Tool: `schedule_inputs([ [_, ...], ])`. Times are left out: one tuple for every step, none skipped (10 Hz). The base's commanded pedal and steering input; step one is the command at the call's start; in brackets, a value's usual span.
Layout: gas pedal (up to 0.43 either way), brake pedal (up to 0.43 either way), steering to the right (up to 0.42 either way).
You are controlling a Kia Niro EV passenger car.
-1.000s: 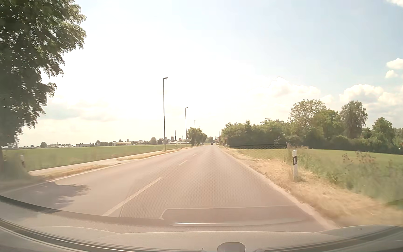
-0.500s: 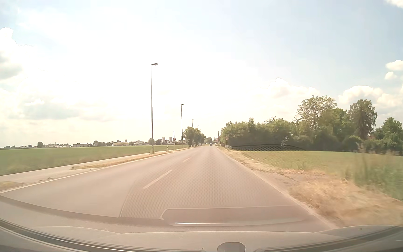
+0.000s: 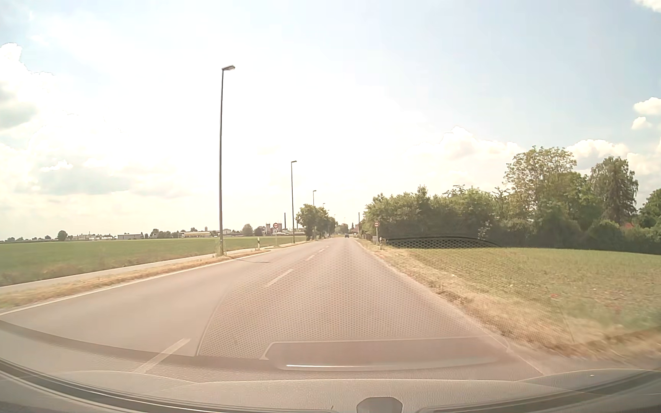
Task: Follow the waypoints while adhering to traffic rules and regulations
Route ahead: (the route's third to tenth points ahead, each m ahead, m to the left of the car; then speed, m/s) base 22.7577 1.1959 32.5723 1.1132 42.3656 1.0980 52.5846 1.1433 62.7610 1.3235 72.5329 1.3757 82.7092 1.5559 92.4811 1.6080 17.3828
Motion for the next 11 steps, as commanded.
schedule_inputs([
  [0.138, 0.0, -0.004],
  [0.138, 0.0, -0.004],
  [0.138, 0.0, -0.005],
  [0.138, 0.0, -0.005],
  [0.138, 0.0, -0.005],
  [0.138, 0.0, -0.005],
  [0.138, 0.0, -0.006],
  [0.138, 0.0, -0.005],
  [0.138, 0.0, -0.006],
  [0.138, 0.0, -0.005],
  [0.138, 0.0, -0.005],
])
